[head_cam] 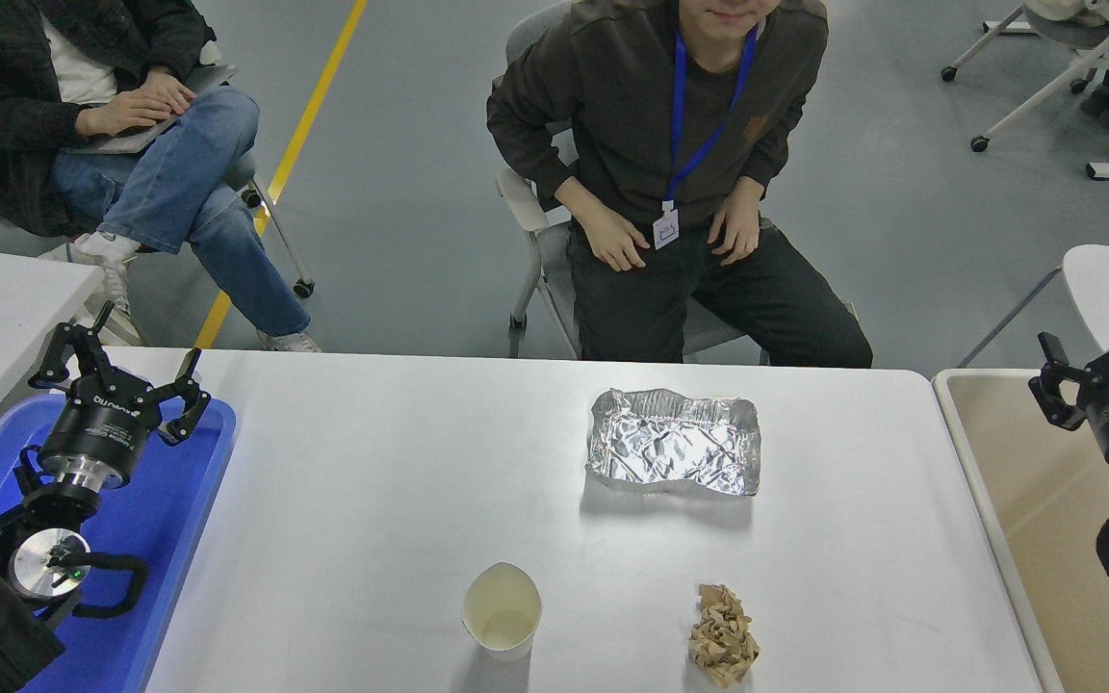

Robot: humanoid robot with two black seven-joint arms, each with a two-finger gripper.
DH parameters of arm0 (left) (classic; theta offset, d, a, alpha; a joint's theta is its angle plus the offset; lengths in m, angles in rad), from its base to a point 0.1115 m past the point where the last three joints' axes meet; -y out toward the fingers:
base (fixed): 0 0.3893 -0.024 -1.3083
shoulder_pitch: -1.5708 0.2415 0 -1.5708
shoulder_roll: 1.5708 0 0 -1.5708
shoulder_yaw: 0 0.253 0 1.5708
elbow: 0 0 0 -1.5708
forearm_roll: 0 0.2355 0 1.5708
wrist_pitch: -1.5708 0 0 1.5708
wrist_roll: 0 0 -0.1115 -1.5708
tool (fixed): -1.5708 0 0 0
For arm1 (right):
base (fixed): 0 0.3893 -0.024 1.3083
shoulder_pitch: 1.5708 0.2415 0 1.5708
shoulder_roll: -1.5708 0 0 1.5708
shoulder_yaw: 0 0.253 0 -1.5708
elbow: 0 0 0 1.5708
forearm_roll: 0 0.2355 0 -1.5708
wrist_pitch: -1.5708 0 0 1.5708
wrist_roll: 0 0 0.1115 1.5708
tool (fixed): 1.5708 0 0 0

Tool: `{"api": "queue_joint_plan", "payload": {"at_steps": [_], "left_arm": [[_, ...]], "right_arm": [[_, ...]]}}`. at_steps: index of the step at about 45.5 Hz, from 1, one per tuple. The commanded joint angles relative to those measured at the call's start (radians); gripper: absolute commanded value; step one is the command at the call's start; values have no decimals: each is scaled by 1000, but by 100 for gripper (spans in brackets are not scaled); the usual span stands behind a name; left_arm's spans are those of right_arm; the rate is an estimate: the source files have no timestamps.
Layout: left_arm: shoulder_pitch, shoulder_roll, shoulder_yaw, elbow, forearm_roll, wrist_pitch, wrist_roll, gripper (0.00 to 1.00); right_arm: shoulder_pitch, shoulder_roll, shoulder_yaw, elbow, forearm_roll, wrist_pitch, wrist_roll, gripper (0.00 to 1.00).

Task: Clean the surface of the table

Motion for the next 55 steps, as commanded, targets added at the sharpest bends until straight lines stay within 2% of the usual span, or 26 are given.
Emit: {"api": "queue_joint_plan", "payload": {"at_steps": [1, 55], "left_arm": [[0, 0, 0, 0, 0, 0, 0, 100], [0, 0, 0, 0, 0, 0, 0, 100]], "right_arm": [[-5, -1, -2, 0, 0, 0, 0, 99], [64, -27, -43, -44, 51, -8, -2, 99]]}}
